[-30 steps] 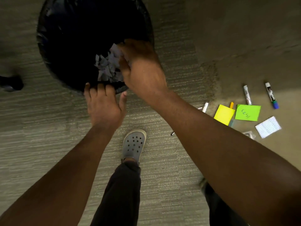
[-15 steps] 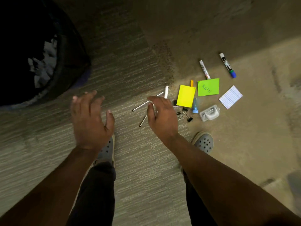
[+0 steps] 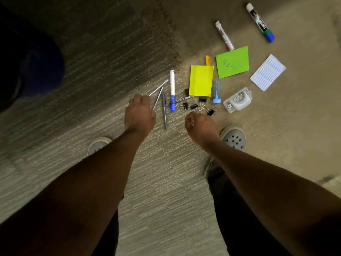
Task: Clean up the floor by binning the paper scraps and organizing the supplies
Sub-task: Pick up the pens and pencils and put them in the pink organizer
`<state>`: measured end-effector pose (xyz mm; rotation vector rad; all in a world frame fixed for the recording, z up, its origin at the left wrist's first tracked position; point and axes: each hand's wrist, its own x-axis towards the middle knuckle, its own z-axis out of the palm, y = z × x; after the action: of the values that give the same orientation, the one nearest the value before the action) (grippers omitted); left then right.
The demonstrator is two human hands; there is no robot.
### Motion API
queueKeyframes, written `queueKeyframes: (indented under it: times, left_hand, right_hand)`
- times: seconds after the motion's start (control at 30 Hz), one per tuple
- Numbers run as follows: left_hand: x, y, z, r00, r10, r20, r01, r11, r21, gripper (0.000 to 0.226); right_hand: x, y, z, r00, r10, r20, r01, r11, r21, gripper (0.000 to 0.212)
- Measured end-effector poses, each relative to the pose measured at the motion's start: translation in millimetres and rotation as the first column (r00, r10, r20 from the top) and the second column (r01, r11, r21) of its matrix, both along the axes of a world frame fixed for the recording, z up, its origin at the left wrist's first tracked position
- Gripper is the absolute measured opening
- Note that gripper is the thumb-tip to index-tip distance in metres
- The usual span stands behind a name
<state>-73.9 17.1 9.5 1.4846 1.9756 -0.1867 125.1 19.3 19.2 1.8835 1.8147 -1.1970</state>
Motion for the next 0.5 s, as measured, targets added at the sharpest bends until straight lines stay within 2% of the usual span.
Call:
queueKeyframes:
  times: [0.1,0.17,0.33,0.4,0.5]
  left_hand:
    - [3.9,10.4,-27.6,0.996,-0.052,-0.079,0.049,0.998,-0.045,0.056]
    - [8.0,11.0,-42.0,0.99,-0.065,-0.121,0.057,0.996,-0.07,0.058]
    - [11.0,11.5,-48.6,0.991,0.04,-0.125,-0.04,0.999,0.007,0.038]
    - [9.6,8.5,-48.1,0.989,0.11,-0.095,-0.107,0.994,0.04,0.031]
    - [13.6,-2.9,-75.4,0.985,0.162,-0.054,-0.162,0.987,0.0,0.03]
  right_hand:
    - [-18.8,4.4,-23.1,1.0,-0.025,0.001,0.025,1.0,0.007,0.018]
    - [-32.8,2.9,-37.2,0.999,-0.032,0.01,0.032,0.999,0.012,0.02]
    - [-58.9,-3.3,-45.4,0.994,-0.066,0.09,0.057,0.992,0.109,0.021]
    - [-61.1,-7.1,-49.1,0.995,-0.067,0.069,0.062,0.996,0.069,0.025]
    - [-59.9,-18.6,-70.6,0.995,-0.061,0.079,0.064,0.998,-0.031,0.031]
